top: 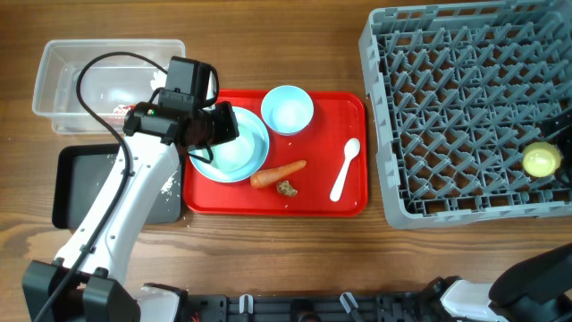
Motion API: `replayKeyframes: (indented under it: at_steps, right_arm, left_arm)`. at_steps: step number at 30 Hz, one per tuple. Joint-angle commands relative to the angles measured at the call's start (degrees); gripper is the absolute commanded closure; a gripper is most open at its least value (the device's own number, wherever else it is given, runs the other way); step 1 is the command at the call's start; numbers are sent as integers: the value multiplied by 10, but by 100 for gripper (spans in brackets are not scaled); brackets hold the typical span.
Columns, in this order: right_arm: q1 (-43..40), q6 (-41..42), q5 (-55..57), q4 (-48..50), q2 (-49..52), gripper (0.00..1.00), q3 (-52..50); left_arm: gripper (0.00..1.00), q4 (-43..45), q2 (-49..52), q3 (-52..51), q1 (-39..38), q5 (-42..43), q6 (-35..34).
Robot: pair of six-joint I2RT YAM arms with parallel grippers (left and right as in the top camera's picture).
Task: Sort waste into correct bins and load items into the dishwasher rack
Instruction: 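Carry the yellow cup with the right gripper and place it in the rack, then reach the right gripper to the light-blue cup and grasp it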
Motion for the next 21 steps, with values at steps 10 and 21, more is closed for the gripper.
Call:
replayKeyframes:
  at_steps: [10,21]
  right_arm:
    - [63,-94,-193,-4,7,7,9]
    - [372,-121,-122,26,3,7,9]
  left_arm:
    - [67,0,-7,4,2,-6,11]
    - [54,-1,-7,4,2,-12,11]
